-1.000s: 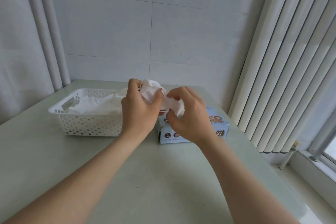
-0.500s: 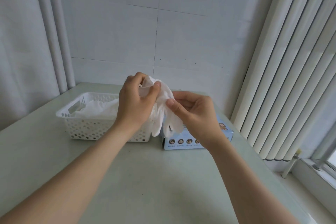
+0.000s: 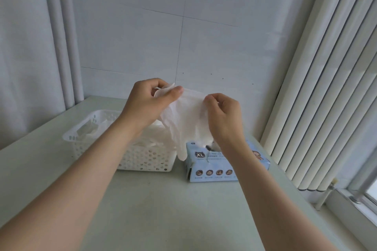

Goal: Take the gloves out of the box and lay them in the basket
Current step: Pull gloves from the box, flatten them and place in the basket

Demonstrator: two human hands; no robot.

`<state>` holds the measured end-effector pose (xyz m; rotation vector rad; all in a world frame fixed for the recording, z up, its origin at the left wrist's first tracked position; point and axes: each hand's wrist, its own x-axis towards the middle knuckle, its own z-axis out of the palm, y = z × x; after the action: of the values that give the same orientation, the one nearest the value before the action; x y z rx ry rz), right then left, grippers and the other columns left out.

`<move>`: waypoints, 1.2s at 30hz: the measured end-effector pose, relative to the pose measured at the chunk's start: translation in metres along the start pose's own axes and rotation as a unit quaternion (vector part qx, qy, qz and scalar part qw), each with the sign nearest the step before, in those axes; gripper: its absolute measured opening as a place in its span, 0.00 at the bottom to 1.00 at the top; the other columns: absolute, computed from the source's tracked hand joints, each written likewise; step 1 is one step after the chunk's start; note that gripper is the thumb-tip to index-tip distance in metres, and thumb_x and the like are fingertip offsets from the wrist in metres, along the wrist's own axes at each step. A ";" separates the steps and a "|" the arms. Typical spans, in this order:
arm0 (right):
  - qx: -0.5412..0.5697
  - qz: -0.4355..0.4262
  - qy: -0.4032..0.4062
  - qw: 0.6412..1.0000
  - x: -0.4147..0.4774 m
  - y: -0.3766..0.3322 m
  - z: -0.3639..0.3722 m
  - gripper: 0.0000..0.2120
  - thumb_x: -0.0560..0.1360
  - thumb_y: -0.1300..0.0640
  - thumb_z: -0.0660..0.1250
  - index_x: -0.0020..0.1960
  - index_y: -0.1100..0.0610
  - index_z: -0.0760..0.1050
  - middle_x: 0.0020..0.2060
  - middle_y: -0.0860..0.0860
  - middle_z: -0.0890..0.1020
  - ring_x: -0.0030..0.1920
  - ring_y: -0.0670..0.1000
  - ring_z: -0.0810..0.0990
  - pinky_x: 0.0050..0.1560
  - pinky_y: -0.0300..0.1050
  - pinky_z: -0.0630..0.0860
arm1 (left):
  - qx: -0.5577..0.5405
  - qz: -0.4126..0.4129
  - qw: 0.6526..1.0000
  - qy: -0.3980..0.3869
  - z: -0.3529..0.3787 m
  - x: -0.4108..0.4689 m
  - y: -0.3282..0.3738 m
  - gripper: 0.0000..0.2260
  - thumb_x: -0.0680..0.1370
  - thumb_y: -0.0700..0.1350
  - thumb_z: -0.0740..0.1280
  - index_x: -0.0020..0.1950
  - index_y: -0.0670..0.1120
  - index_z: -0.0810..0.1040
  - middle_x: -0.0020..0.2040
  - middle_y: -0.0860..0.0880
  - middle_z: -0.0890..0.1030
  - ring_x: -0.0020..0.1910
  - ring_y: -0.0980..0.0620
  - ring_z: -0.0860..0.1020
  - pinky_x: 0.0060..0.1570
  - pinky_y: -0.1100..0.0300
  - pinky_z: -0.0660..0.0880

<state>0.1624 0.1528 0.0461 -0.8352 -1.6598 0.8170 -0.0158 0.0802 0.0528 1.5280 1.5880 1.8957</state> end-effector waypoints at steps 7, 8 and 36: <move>-0.062 -0.039 0.032 0.997 0.013 -0.011 0.028 0.13 0.80 0.60 0.60 0.39 0.58 0.78 0.26 0.51 0.71 0.29 0.50 0.66 0.30 0.43 0.63 | 0.029 -0.040 0.999 0.010 -0.013 0.007 -0.003 0.17 0.83 0.55 0.67 0.40 0.45 0.75 0.30 0.56 0.71 0.29 0.56 0.70 0.30 0.66 0.69; -0.081 -0.054 0.035 0.995 0.014 -0.010 0.032 0.13 0.81 0.59 0.60 0.42 0.58 0.80 0.26 0.51 0.72 0.30 0.52 0.67 0.31 0.43 0.63 | 0.041 -0.042 0.998 0.023 -0.015 0.009 -0.004 0.17 0.84 0.55 0.65 0.40 0.46 0.73 0.31 0.55 0.70 0.29 0.56 0.68 0.30 0.64 0.68; -0.494 -0.205 -0.142 0.833 0.064 0.023 0.110 0.16 0.83 0.42 0.68 0.63 0.52 0.77 0.49 0.51 0.83 0.47 0.59 0.83 0.44 0.50 0.75 | 0.470 -0.146 0.866 0.086 -0.100 0.019 -0.082 0.15 0.87 0.54 0.56 0.56 0.42 0.70 0.56 0.40 0.80 0.51 0.35 0.78 0.42 0.48 0.70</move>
<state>0.0453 0.2072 0.0352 -0.9886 -2.4489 -0.3185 -0.1382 0.0669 0.0088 1.2458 2.8831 1.1182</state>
